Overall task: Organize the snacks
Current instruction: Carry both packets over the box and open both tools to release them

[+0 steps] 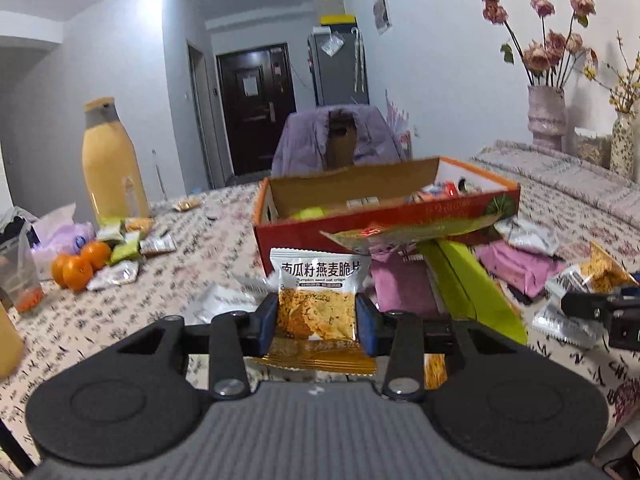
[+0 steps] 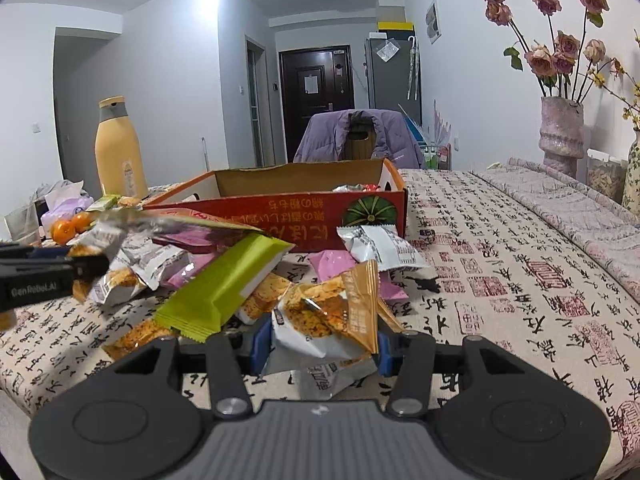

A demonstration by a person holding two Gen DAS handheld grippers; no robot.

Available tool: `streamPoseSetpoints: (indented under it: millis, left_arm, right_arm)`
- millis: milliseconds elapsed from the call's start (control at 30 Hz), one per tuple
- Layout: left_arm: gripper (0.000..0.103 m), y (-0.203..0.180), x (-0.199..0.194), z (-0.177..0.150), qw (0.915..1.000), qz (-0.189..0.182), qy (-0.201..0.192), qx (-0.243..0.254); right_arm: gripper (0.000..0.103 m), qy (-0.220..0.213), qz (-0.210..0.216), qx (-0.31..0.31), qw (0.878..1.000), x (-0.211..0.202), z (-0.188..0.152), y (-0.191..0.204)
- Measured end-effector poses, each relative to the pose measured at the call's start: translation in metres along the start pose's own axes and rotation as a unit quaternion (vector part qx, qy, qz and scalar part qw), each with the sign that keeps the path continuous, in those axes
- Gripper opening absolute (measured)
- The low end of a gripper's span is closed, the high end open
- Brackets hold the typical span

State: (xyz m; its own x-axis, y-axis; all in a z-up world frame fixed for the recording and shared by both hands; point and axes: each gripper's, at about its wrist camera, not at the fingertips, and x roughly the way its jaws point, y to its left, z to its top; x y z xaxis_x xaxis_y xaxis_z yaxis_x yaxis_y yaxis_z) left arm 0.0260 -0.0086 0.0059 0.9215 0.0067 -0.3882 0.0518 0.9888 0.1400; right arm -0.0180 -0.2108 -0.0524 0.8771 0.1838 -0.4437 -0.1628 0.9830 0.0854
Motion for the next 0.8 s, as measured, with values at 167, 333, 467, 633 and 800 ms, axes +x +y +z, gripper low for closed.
streamPoseSetpoints:
  millis: [167,333,467,633,800]
  left_arm:
    - [0.041,0.006,-0.008,0.006,0.9998,0.012,-0.017,-0.005]
    - [0.041,0.011,-0.016,0.011,0.9994,0.013,-0.030,-0.011]
    - [0.041,0.014,-0.022,0.016,0.9989,0.010,-0.043,-0.017]
    - [0.041,0.020,-0.031,0.020,0.9980,0.009,-0.057,-0.025]
    - [0.041,0.025,-0.029,0.019,0.9981,0.010,-0.052,-0.032]
  right_arm:
    - [0.049,-0.006,0.001,-0.003,1.000,-0.002,0.004,0.003]
    - [0.049,-0.011,0.003,-0.003,1.000,-0.002,0.008,0.004]
    - [0.049,-0.018,0.003,-0.004,1.000,-0.004,0.012,0.007]
    - [0.049,-0.026,0.004,-0.007,1.000,-0.006,0.019,0.011]
    - [0.049,-0.029,0.005,-0.010,1.000,-0.006,0.023,0.014]
